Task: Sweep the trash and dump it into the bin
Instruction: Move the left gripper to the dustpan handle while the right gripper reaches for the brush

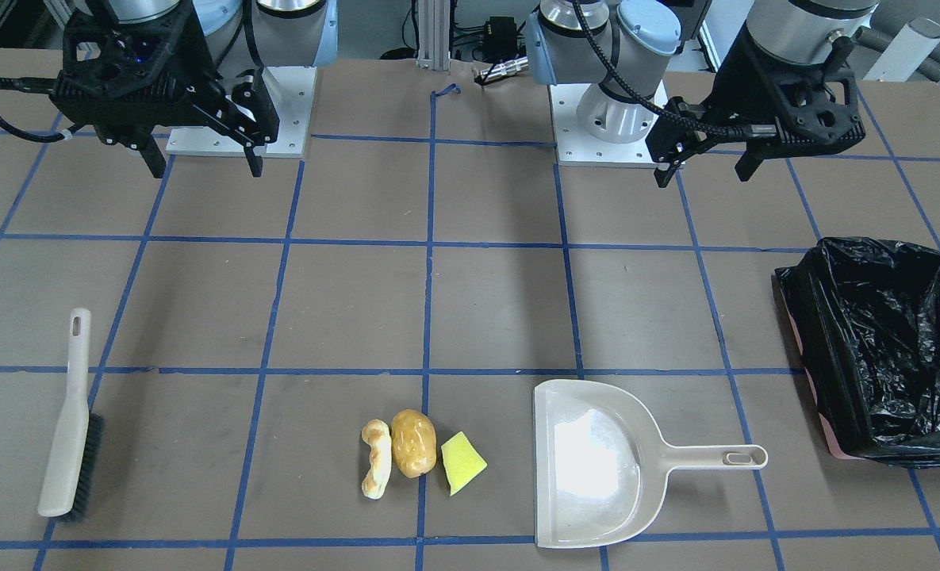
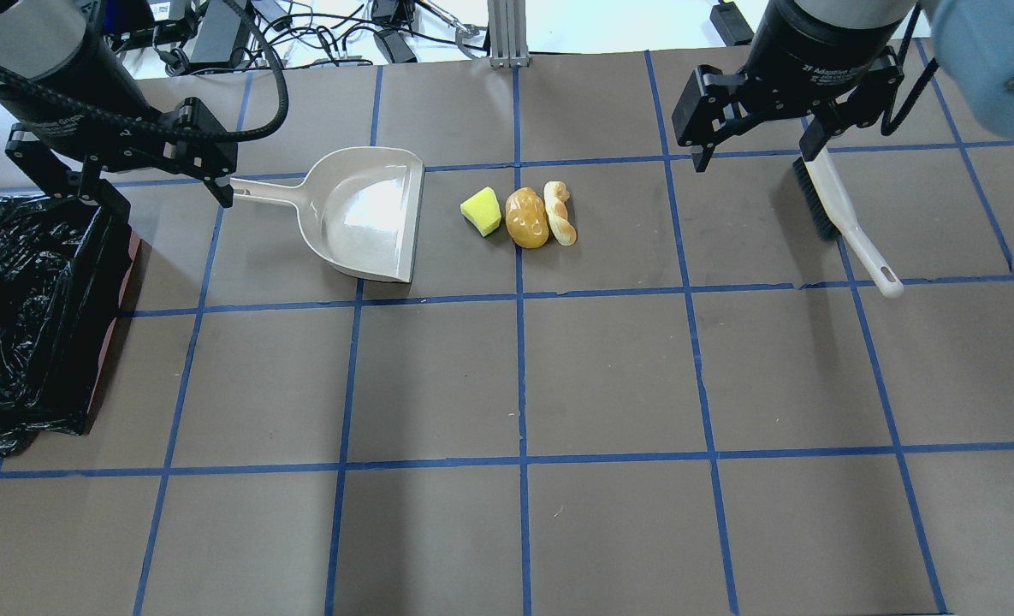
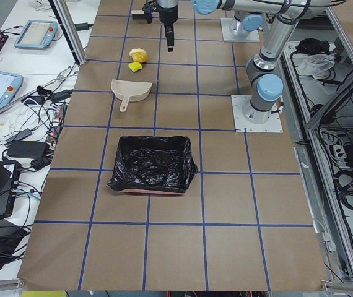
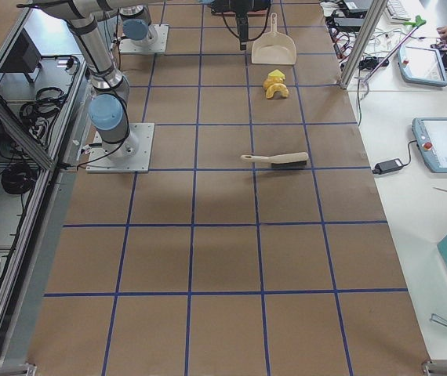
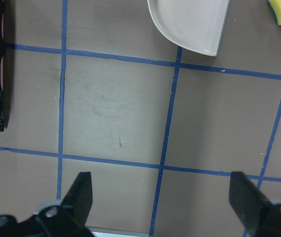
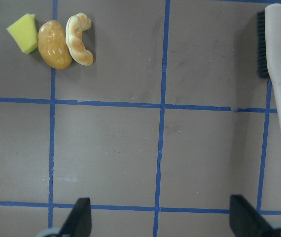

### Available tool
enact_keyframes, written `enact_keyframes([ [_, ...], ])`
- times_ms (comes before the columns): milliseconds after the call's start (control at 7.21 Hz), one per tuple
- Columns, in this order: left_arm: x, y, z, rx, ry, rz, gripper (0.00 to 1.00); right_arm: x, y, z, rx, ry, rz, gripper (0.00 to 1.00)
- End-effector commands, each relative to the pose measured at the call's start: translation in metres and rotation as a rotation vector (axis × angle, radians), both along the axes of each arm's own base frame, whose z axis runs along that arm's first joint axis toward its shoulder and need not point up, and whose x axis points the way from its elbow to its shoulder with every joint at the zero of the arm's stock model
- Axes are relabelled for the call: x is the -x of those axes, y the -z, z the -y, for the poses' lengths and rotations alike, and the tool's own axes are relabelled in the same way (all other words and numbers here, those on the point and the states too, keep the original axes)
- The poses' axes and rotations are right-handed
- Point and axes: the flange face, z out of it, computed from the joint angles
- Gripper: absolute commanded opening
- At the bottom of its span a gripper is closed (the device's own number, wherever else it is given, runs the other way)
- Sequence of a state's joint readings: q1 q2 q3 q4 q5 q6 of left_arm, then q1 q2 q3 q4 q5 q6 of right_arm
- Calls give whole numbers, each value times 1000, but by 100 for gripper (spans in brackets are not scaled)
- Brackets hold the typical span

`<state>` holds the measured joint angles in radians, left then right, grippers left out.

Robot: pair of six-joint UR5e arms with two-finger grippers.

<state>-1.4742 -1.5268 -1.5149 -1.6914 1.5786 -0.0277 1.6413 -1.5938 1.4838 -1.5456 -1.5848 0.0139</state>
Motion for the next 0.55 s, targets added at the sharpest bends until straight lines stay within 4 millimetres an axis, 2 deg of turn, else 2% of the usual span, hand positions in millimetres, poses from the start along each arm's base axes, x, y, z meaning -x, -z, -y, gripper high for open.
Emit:
enact_keyframes([
  [0,0,2,0,-4,2,-1,100,0,3,0,-12,11,-1,100],
  [139,0,4,0,-7,2,1,100,2,1,2,5,13,-14,100],
  [416,-1,1,0,-1,-5,-2,100,8,9,3,-23,-12,-20,100],
])
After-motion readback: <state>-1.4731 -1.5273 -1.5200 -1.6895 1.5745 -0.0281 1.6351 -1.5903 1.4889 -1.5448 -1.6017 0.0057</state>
